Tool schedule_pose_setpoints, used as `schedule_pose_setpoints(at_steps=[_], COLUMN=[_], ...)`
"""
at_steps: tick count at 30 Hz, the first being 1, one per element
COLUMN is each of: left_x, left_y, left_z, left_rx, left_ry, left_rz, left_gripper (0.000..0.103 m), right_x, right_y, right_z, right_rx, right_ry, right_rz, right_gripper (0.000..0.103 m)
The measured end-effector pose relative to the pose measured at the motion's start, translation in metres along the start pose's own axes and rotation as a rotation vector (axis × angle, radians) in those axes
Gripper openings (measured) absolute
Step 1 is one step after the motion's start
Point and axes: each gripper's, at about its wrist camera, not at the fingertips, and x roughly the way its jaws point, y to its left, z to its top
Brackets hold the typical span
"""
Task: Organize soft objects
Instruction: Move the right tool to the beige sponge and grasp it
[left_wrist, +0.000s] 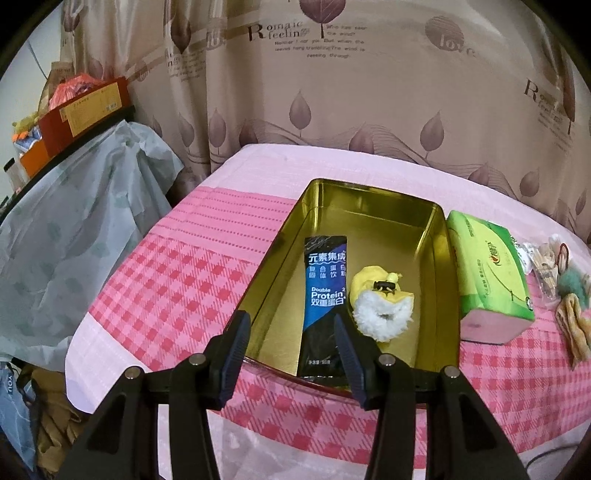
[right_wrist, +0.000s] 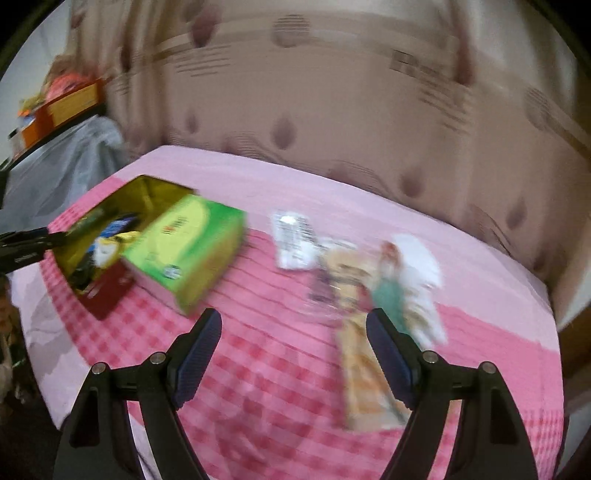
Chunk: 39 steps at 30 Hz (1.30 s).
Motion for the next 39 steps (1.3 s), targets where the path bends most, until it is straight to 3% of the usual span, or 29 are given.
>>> schedule_pose_setpoints(at_steps=[8, 13, 23, 29, 39], left_x=[-0.016, -0.023, -0.038, -0.039, -0.039], left_y=[-0.015, -0.037, -0.117, -0.172, -0.252], left_z=[0.002, 0.0, -0.001, -0.006, -0.018], left_rx=[0.047, 0.092, 0.241, 0.316, 0.401], left_ry=[-0.021, -0.015, -0.012, 0.012, 0.072], left_rz=[-0.001, -0.018, -0.12, -0.203, -0.355], left_gripper=[0.048, 0.048, 0.048, 0.048, 0.048], right_x=[-0.004, 0.002, 0.014, 0.029, 0.052], right_y=[-0.079, -0.11, -0.135, -0.143, -0.148], right_z=[-0.046, -0.073, -0.095, -0.103, -0.097], right_rx=[0.129, 0.181, 0.2, 0.194, 0.167], right_ry=[0.05, 0.089, 0.1, 0.114, 0.094], right_rz=[-0.109, -0.129, -0.123, -0.097, -0.007], right_gripper=[0.077, 0.071, 0.068, 0.061, 0.061])
